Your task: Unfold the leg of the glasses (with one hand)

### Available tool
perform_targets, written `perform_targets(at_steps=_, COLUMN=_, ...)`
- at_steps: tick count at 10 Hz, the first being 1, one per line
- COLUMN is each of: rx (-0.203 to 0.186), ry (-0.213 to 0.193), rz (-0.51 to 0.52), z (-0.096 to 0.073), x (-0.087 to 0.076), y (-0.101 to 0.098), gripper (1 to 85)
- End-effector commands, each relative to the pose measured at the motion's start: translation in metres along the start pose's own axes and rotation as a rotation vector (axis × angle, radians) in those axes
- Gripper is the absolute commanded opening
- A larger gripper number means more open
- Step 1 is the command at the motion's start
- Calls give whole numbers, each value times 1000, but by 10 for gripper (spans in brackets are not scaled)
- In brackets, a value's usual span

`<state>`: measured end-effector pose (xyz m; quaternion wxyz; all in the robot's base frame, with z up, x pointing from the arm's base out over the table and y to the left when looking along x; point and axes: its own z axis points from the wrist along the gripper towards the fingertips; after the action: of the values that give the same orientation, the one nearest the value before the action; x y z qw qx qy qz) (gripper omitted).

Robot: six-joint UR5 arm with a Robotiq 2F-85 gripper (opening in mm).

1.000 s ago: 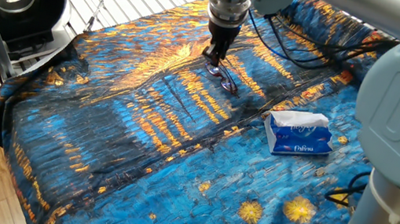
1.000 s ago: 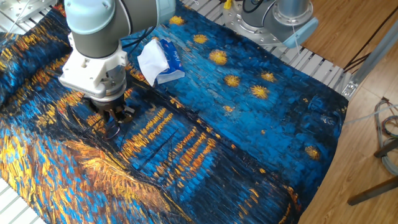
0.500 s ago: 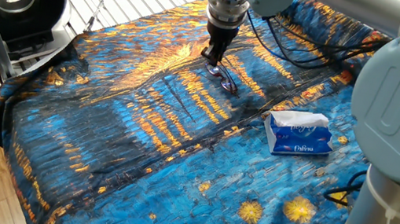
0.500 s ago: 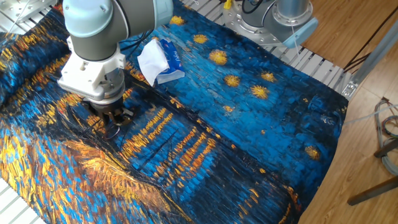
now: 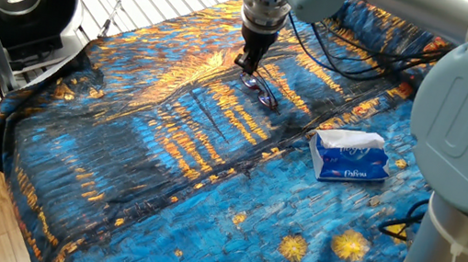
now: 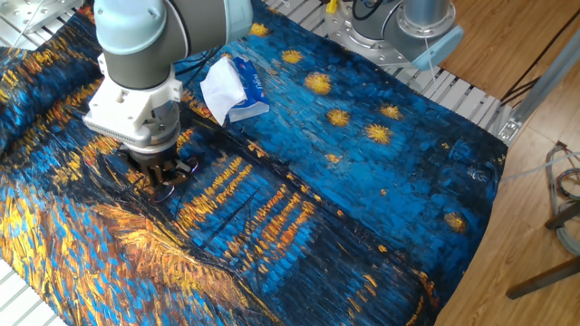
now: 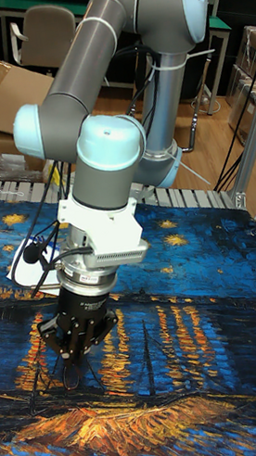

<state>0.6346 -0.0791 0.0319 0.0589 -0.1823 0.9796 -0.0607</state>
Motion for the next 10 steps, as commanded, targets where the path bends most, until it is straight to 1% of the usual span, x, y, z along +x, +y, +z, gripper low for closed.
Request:
perform_targets(at_steps=1, rx=1, ry=-18, rz=27, z=0, x=-5, y=1, gripper=167)
perform_targets(at_steps=2, rx=8, ry=-20, rz=35, z=1, x=-6, y=0, gripper=137)
perform_targets(at_steps=3, rx=11, ry=-24, rz=38, z=1, x=-7, y=0, gripper=133)
perform_targets(at_steps=4, rx=11, ry=-24, rz=47, z=0, x=-7, y=0, gripper=110)
perform_targets(at_steps=5, rx=15, ry=-23, rz=54, z=-1, x=-6, y=0, gripper=80)
perform_targets(at_steps=6, rx=26, ry=-17, rz=60, z=-2, x=-5, y=-2, gripper=20)
perform_targets(at_steps=10, rx=44, ry=3, rz=82, z=-18, x=5, y=1, gripper=10)
